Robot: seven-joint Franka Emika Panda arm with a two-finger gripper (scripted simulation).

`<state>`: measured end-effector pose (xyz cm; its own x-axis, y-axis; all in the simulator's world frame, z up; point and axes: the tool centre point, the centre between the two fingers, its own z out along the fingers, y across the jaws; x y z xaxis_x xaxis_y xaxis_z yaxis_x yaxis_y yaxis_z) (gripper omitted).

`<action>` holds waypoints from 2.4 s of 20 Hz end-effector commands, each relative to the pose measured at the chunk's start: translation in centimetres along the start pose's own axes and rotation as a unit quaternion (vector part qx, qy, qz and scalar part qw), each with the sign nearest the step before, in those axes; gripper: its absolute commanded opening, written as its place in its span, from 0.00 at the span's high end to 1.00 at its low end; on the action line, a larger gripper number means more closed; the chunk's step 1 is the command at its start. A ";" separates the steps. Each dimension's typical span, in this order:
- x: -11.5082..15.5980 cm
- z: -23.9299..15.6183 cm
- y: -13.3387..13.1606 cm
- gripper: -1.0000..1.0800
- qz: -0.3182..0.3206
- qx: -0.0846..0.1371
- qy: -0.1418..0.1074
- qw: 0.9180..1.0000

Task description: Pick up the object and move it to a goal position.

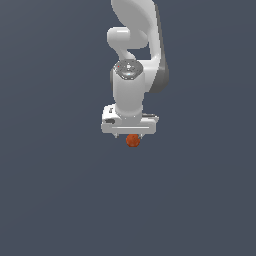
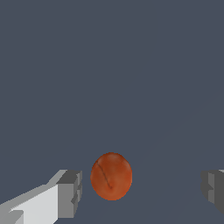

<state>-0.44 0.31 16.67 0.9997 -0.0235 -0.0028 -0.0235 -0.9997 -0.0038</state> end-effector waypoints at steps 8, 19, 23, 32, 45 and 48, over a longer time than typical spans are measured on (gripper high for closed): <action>0.0 0.2 2.9 0.04 0.023 -0.012 0.002 1.000; -0.3 0.5 3.1 0.04 0.040 -0.013 0.002 0.999; -0.6 1.0 2.6 0.04 0.063 -0.011 0.002 0.998; -2.1 2.8 1.1 0.04 0.149 -0.007 0.002 0.989; -5.0 5.7 -1.2 0.04 0.301 -0.002 0.002 0.954; -5.5 6.2 -1.5 0.04 0.326 -0.002 0.002 0.945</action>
<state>-5.70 1.82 10.72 0.7905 -0.6125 0.0004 -0.6125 -0.7905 0.0015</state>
